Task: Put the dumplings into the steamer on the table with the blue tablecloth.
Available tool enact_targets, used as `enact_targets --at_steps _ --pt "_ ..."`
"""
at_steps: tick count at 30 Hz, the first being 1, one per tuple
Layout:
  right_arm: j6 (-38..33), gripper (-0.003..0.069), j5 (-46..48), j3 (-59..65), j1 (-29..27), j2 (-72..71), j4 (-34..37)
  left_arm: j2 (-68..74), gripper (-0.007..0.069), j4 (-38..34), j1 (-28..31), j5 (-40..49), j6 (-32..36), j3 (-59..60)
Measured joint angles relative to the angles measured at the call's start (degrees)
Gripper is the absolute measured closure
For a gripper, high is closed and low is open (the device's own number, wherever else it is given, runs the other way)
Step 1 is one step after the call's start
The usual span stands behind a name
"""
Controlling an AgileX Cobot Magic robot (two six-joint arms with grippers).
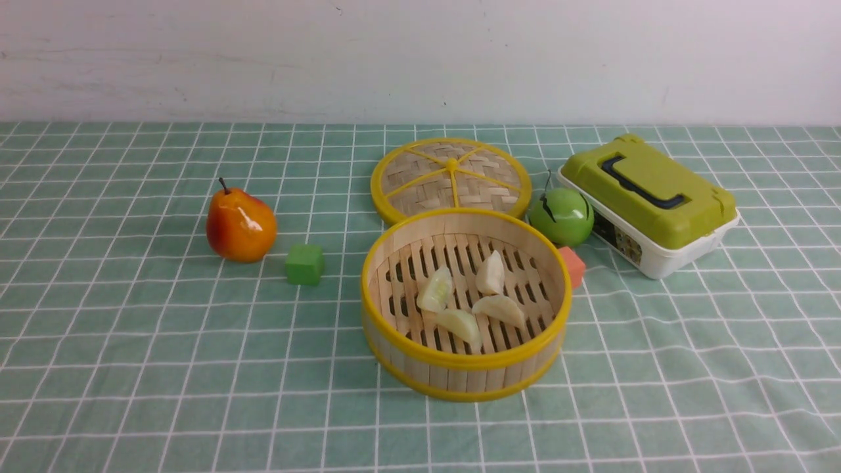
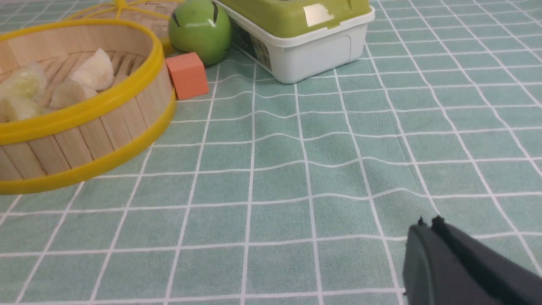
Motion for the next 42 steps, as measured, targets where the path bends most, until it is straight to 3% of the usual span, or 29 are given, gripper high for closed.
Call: enact_targets --at_steps 14,42 --pt "-3.0 0.068 2.63 -0.45 -4.01 0.0 2.18 0.0 0.0484 0.0 0.0 0.0 0.0 0.0" --pt "-3.77 0.0674 2.83 -0.45 -3.86 0.0 3.68 0.0 0.0459 0.0 0.0 0.0 0.0 0.0"
